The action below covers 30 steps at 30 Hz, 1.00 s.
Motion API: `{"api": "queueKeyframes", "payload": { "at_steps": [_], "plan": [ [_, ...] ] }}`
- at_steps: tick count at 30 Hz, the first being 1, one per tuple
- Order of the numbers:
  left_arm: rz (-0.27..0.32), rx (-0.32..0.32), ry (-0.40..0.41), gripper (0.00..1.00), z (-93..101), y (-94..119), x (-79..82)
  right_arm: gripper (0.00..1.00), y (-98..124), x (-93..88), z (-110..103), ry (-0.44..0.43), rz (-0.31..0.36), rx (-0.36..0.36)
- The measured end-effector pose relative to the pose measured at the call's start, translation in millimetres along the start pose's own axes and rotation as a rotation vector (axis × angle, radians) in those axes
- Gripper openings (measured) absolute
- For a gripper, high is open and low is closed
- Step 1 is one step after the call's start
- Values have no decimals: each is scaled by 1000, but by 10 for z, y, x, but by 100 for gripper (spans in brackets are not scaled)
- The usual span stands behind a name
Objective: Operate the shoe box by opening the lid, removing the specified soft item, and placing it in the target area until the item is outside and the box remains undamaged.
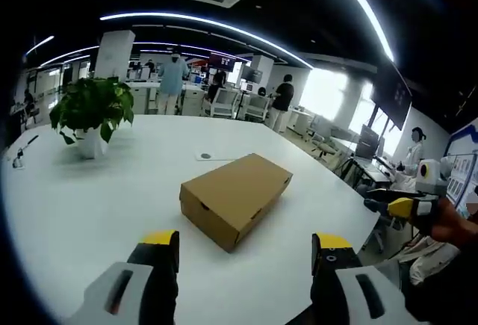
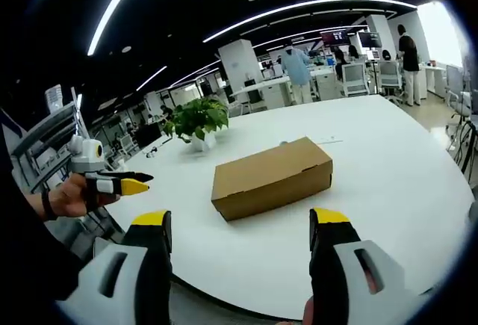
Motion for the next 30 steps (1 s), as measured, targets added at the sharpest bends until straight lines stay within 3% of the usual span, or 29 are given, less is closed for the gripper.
{"api": "queueKeyframes", "payload": {
  "at_steps": [30],
  "plan": [
    [6,9,24,73,-42,26,-14,71,3,-26,9,-13,0,-5]
  ]
}}
Point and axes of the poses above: the point that each gripper's makers call its tool centre point, and the gripper's own axes: y roughly backward along the fingers, z roughly to its right, x roughly out of its top, the point moved 6 cm from there along y, roughly backward along the fingers, and after that the axes turned 12 degrees about z, right-handed, at the moved point
